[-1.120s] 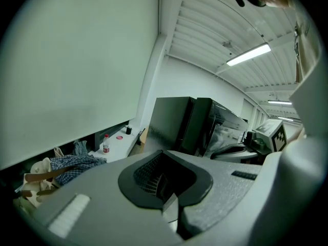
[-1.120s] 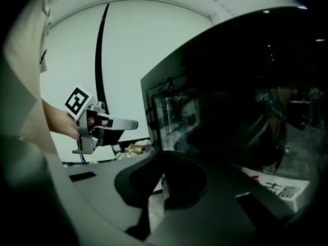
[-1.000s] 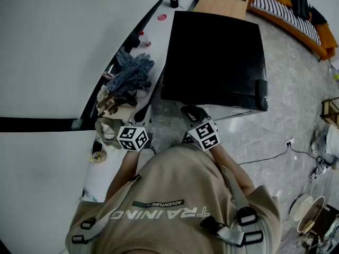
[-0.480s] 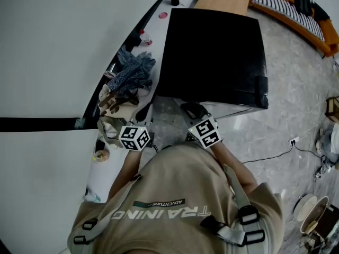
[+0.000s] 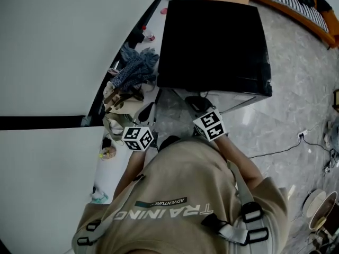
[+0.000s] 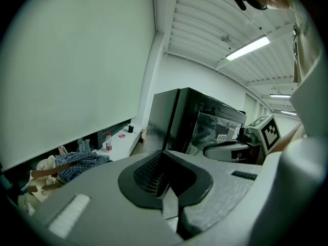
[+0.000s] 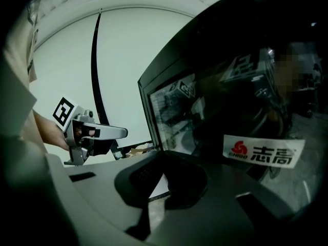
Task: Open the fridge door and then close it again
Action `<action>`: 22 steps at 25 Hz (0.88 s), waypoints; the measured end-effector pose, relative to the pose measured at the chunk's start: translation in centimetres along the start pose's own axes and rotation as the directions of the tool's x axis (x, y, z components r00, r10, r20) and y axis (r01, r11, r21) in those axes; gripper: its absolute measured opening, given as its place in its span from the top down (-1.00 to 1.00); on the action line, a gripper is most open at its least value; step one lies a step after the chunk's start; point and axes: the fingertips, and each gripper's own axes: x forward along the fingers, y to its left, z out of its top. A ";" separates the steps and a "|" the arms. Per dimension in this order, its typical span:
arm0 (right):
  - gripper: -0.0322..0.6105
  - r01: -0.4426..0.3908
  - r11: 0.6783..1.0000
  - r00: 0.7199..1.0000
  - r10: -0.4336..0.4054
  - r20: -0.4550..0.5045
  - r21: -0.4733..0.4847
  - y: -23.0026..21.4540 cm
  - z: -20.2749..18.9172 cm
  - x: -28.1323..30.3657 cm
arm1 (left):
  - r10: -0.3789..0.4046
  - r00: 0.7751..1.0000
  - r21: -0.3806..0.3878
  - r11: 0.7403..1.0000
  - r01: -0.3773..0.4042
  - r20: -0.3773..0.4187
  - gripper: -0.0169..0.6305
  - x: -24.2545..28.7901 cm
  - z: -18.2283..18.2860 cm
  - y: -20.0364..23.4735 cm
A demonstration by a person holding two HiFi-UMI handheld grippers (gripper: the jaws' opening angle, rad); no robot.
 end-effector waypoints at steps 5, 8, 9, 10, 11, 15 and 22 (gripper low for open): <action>0.91 0.031 0.999 1.000 -0.031 -0.003 0.022 0.8 -0.4 -1.0 | -0.039 0.999 0.013 0.999 0.039 -0.007 0.95 -0.8 0.1 -0.7; 0.91 0.071 0.997 0.997 -0.071 0.001 0.024 1.5 0.0 -1.8 | -0.074 0.997 0.030 0.997 0.074 -0.003 0.95 -1.7 0.5 -1.3; 0.91 0.088 0.996 0.996 -0.088 0.005 0.024 1.7 0.1 -2.2 | -0.084 0.996 0.034 0.996 0.084 -0.001 0.95 -2.2 0.6 -1.5; 0.91 0.104 0.994 0.995 -0.104 0.008 0.025 2.0 0.3 -2.7 | -0.094 0.996 0.038 0.995 0.094 0.000 0.95 -2.8 0.7 -1.7; 0.91 0.117 0.993 0.993 -0.117 0.012 0.028 2.3 0.5 -3.2 | -0.104 0.995 0.042 0.994 0.103 0.004 0.95 -3.4 0.8 -2.0; 0.91 0.170 0.985 0.985 -0.170 0.023 0.003 3.6 1.8 -5.3 | -0.138 0.990 0.060 0.989 0.136 0.033 0.95 -5.9 1.7 -2.7; 0.91 0.226 0.974 0.970 -0.228 0.087 0.033 6.7 4.0 -8.6 | -0.219 0.973 0.058 0.975 0.215 0.075 0.95 -8.9 1.7 -4.3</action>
